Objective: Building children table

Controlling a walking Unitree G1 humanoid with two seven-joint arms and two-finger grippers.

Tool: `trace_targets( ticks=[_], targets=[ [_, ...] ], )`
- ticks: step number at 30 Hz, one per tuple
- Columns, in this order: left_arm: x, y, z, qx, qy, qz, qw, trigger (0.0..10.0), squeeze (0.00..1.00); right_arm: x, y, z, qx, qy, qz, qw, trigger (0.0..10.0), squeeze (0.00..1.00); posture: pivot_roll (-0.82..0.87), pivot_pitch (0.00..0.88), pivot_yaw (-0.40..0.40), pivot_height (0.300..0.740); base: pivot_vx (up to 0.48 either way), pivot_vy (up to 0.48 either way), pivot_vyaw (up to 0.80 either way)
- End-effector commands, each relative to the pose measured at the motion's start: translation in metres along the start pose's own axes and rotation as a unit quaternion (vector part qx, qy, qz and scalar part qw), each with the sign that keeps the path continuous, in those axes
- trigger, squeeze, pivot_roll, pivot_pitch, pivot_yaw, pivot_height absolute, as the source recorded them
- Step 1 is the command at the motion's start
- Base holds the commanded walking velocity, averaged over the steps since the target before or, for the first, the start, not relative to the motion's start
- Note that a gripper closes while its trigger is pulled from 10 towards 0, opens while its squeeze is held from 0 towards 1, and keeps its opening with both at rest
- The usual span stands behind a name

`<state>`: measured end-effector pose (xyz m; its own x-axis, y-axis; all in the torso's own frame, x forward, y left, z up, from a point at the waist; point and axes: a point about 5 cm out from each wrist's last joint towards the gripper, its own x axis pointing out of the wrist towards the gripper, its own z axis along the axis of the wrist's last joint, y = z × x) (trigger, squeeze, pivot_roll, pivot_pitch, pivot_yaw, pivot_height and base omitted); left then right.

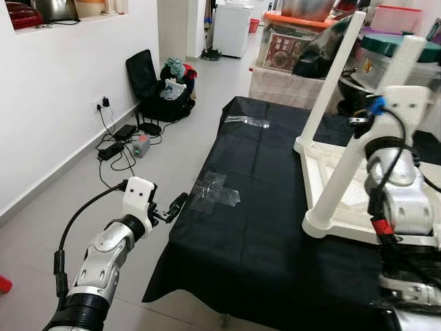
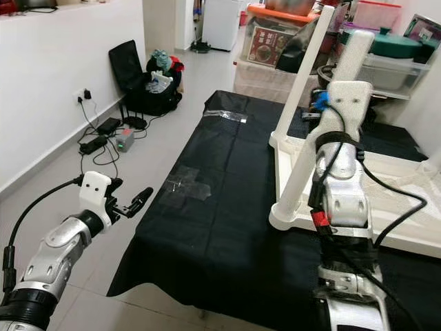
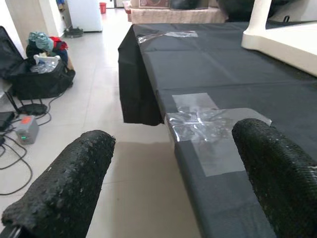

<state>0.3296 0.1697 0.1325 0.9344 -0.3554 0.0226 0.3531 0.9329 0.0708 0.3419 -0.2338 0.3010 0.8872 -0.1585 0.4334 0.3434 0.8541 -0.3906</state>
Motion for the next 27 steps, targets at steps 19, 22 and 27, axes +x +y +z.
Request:
trace_targets(
  ticks=[19, 22, 27],
  targets=[
    [-0.003, 0.000, 0.000, 0.002, -0.004, 0.006, 1.000, 10.0, 0.00, -0.026, 0.093, -0.034, -0.282, -0.063, 0.198, 0.937, 0.0, 0.00, 0.08, 0.000, -0.157, 0.740, 0.000, 0.000, 0.00],
    [-0.004, 0.000, 0.000, 0.002, -0.004, 0.006, 1.000, 10.0, 0.00, -0.023, 0.090, -0.036, -0.286, -0.058, 0.187, 0.938, 0.0, 0.00, 0.08, 0.000, -0.154, 0.740, 0.000, 0.000, 0.00],
    [-0.002, -0.002, 0.000, 0.003, -0.004, 0.005, 1.000, 10.0, 0.00, -0.031, 0.103, -0.043, -0.267, -0.041, 0.203, 0.941, 0.0, 0.00, 0.09, 0.000, -0.156, 0.740, 0.000, 0.000, 0.00]
  ],
)
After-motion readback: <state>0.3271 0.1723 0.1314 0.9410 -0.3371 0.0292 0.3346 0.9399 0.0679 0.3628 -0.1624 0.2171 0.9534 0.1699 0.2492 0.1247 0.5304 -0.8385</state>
